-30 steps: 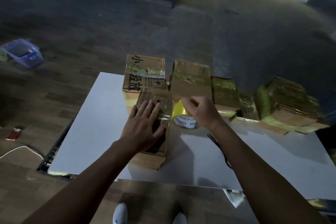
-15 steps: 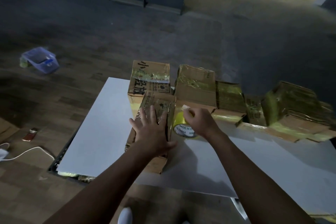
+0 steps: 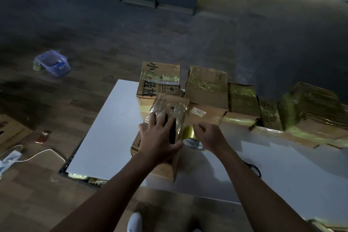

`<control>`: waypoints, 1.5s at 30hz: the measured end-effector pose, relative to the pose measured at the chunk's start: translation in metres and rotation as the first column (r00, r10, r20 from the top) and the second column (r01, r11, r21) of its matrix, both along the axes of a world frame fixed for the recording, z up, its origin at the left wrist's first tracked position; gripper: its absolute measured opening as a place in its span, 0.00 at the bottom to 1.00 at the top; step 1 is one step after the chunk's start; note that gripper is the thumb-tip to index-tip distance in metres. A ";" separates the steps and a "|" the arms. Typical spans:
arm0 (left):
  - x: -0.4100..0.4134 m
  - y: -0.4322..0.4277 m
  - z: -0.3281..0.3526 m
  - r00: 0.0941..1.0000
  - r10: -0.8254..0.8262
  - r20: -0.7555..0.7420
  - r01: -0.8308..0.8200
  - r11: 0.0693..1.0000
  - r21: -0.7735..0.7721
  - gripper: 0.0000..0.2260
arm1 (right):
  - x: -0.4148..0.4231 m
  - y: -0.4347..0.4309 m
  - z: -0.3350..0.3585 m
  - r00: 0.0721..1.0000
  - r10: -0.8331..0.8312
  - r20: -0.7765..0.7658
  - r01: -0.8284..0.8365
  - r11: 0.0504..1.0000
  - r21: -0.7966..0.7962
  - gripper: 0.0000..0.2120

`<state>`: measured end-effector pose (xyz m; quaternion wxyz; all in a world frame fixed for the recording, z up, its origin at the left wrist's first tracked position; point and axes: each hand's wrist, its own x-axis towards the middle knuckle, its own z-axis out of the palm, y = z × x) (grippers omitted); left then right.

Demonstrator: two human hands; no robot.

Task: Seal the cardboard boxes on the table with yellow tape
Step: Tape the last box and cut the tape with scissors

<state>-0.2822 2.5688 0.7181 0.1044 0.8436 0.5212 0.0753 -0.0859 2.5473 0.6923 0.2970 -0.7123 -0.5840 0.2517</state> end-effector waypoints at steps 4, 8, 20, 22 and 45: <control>-0.004 -0.005 -0.003 0.930 0.126 0.345 -0.099 0.990 -0.097 0.36 | 0.005 0.005 0.024 0.999 -0.005 -0.044 0.009 0.996 0.085 0.18; -0.007 -0.014 -0.021 0.701 0.320 0.638 -0.116 0.933 -0.341 0.36 | 0.005 0.008 0.047 0.992 0.091 -0.084 -0.082 0.991 0.103 0.16; -0.049 0.004 -0.050 0.819 0.195 0.540 0.078 0.894 -0.441 0.32 | -0.042 0.030 0.023 0.999 0.020 -0.027 -0.021 0.999 -0.037 0.21; -0.052 0.003 -0.060 0.925 0.054 0.376 0.072 0.947 -0.313 0.33 | -0.061 0.033 0.025 0.984 0.068 0.167 -0.057 0.996 -0.072 0.23; -0.039 -0.002 -0.071 0.945 -0.054 -0.324 -0.007 0.983 -0.184 0.30 | -0.014 0.010 0.024 0.912 0.215 0.348 -0.140 0.964 -0.227 0.22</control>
